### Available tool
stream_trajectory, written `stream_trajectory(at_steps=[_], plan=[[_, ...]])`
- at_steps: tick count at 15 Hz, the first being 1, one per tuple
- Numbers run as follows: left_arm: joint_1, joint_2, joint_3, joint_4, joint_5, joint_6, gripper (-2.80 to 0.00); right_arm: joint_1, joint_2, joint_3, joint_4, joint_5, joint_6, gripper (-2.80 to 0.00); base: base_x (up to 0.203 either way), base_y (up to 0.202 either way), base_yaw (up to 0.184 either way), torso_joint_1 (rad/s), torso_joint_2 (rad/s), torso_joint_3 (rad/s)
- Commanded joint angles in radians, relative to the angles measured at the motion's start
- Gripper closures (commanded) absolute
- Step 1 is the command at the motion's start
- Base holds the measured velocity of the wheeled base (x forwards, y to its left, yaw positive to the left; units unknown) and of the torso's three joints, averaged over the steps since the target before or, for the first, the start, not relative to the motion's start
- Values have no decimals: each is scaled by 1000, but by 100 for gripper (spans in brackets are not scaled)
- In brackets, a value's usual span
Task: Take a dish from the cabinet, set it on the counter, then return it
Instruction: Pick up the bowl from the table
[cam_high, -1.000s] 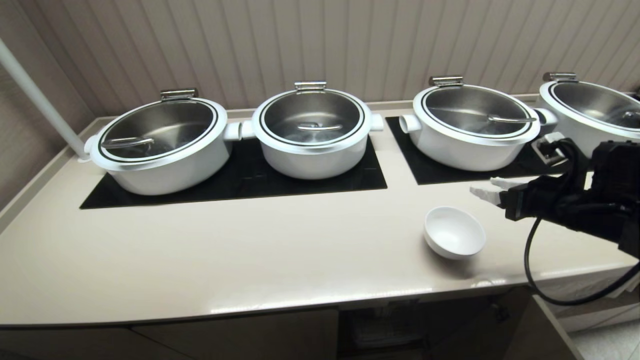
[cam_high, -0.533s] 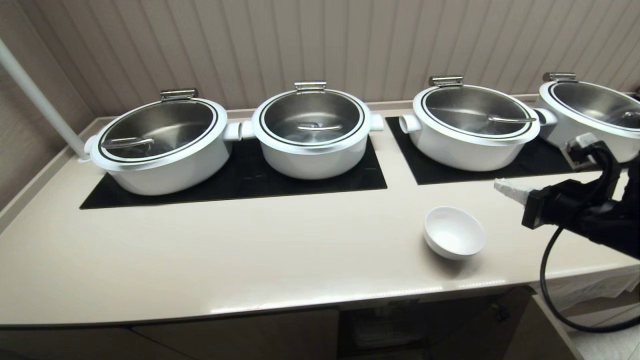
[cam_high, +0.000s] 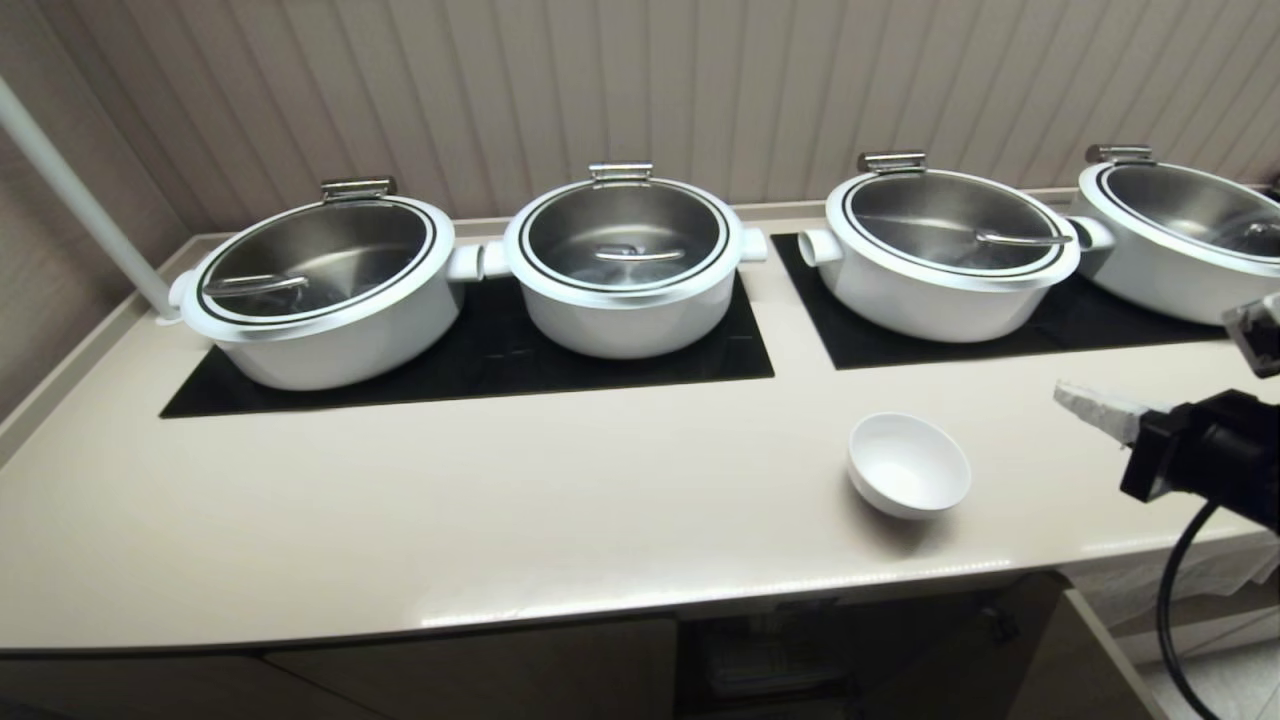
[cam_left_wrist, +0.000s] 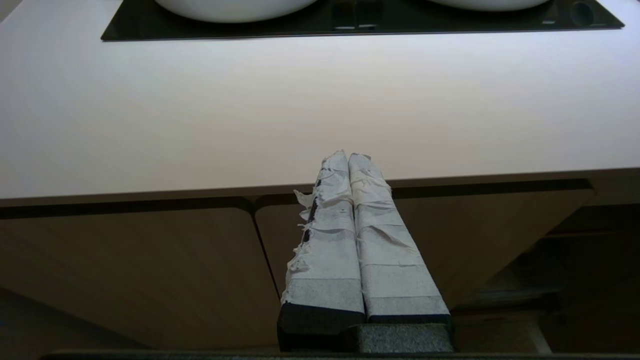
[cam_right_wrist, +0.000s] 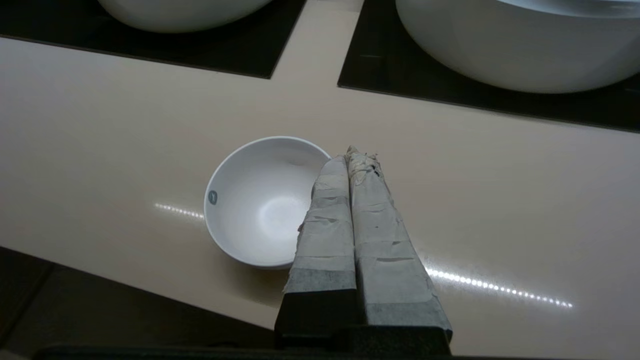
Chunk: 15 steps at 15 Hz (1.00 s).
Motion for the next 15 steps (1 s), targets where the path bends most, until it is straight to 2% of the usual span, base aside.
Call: stream_trajectory(at_steps=[1, 4, 15], plan=[[0, 0, 0, -1, 0, -1, 0, -31, -99, 54, 45, 3, -1, 0, 0, 0, 0, 0, 0, 0], [0, 0, 0, 0, 0, -1, 0, -50, -187, 132, 126, 3, -1, 0, 0, 0, 0, 0, 0, 0], [0, 0, 0, 0, 0, -1, 0, -58, -393, 436, 132, 1, -5, 0, 0, 0, 0, 0, 0, 0]])
